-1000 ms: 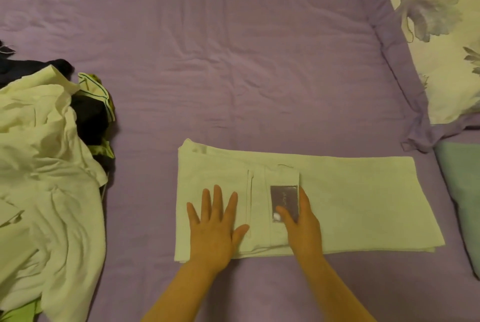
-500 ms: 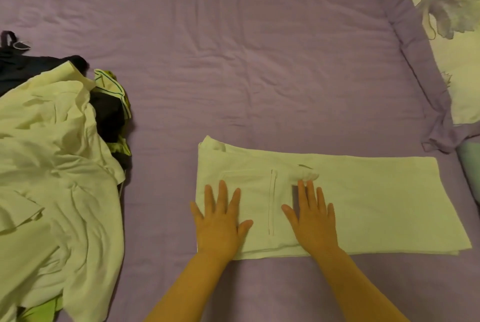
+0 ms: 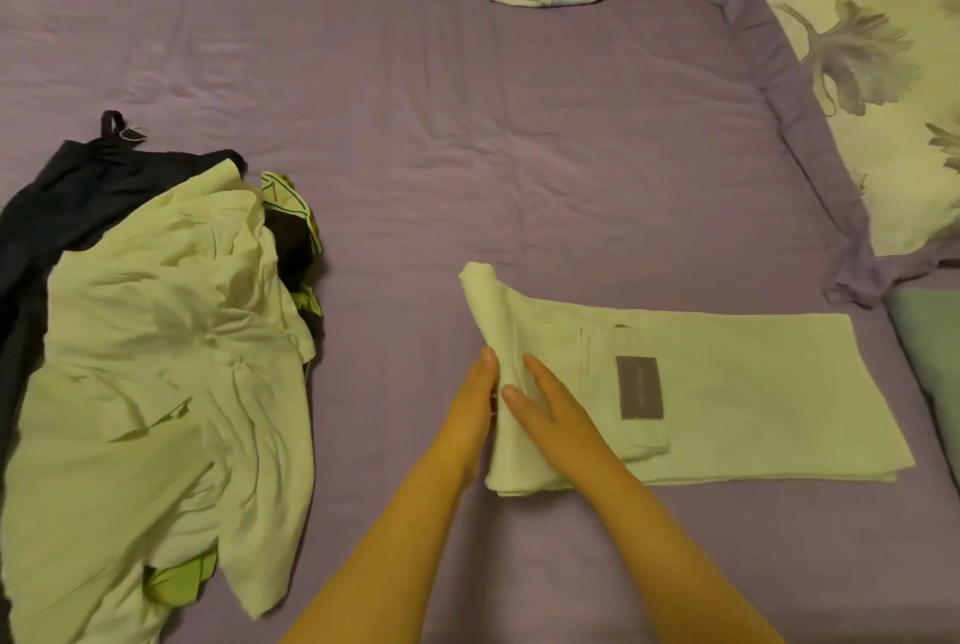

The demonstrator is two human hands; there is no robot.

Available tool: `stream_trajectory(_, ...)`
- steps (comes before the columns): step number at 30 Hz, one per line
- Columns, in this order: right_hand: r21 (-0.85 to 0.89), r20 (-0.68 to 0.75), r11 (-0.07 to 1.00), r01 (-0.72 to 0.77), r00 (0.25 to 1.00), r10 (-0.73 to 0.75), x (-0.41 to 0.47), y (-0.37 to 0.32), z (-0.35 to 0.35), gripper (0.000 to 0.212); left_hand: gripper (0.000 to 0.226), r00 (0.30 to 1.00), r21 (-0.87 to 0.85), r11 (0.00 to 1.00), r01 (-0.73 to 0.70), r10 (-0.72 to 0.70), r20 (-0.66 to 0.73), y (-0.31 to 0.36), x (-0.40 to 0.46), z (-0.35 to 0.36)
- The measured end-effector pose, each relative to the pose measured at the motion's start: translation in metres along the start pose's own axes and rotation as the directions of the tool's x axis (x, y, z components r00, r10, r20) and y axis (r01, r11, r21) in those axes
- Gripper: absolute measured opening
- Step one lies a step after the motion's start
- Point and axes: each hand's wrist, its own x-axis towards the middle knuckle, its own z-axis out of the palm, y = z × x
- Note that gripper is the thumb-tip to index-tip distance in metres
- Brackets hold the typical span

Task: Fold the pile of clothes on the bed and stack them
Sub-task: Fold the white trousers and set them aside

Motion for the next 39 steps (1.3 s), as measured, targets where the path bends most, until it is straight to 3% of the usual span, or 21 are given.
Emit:
stream_trajectory(3, -0.028, -0.093, 0.999, 0.041, 0.995, -0.043, -0.015, -0.017, -0.017, 0.027, 0.040, 1.000, 0.004, 1.000, 0.012, -0.012, 0.019, 0.012, -0.022, 0.026)
stream_trajectory(9, -0.145, -0.317, 0.989, 0.014, 0.947, -0.060, -0.042, -0.021, -0.090, 0.041, 0.046, 0.980, 0.130, 0.989, -0.073, 0.048, 0.191, 0.018, -0.038, 0.090)
stream_trajectory(12, -0.154, -0.367, 0.985, 0.081, 0.921, -0.133, -0.053, -0.005, -0.140, 0.037, 0.034, 0.973, 0.219, 0.965, -0.145, 0.098, 0.211, 0.021, -0.033, 0.125)
stream_trajectory(15, -0.119, -0.423, 0.987, 0.106, 0.894, -0.147, -0.056, 0.016, -0.195, 0.040, 0.036, 0.959, 0.522, 0.805, -0.283, 0.245, 0.142, 0.007, -0.013, 0.161)
stream_trajectory(17, -0.073, -0.440, 0.992, 0.098, 0.890, -0.121, -0.053, 0.031, -0.229, 0.046, 0.049, 0.963, 0.669, 0.696, -0.261, 0.240, 0.125, -0.006, -0.003, 0.184)
stream_trajectory(23, -0.042, -0.410, 0.999, 0.034, 0.911, -0.048, -0.035, 0.094, -0.309, 0.059, 0.062, 0.976, 0.835, 0.523, -0.170, 0.208, 0.068, -0.056, 0.022, 0.261)
stream_trajectory(28, -0.017, -0.403, 0.999, -0.031, 0.915, 0.022, -0.014, 0.147, -0.356, 0.060, 0.067, 0.979, 0.972, 0.213, -0.097, 0.195, 0.055, -0.088, 0.045, 0.306)
stream_trajectory(33, -0.004, -0.381, 0.988, -0.155, 0.914, 0.142, 0.004, 0.199, -0.370, 0.056, 0.066, 0.983, 0.998, 0.063, -0.030, 0.182, 0.018, -0.106, 0.061, 0.314)
stream_trajectory(35, -0.031, -0.362, 0.975, -0.219, 0.912, 0.193, 0.011, 0.213, -0.370, 0.059, 0.071, 0.979, 0.989, 0.135, 0.068, 0.180, -0.092, -0.108, 0.067, 0.302)
stream_trajectory(38, -0.212, -0.381, 0.925, -0.316, 0.898, 0.220, 0.018, 0.224, -0.371, 0.065, 0.092, 0.950, 0.788, 0.579, 0.207, 0.074, -0.304, -0.099, 0.074, 0.282)
stream_trajectory(39, -0.227, -0.404, 0.917, -0.329, 0.888, 0.218, 0.019, 0.224, -0.369, 0.067, 0.098, 0.942, 0.714, 0.667, 0.214, 0.053, -0.333, -0.096, 0.077, 0.276)
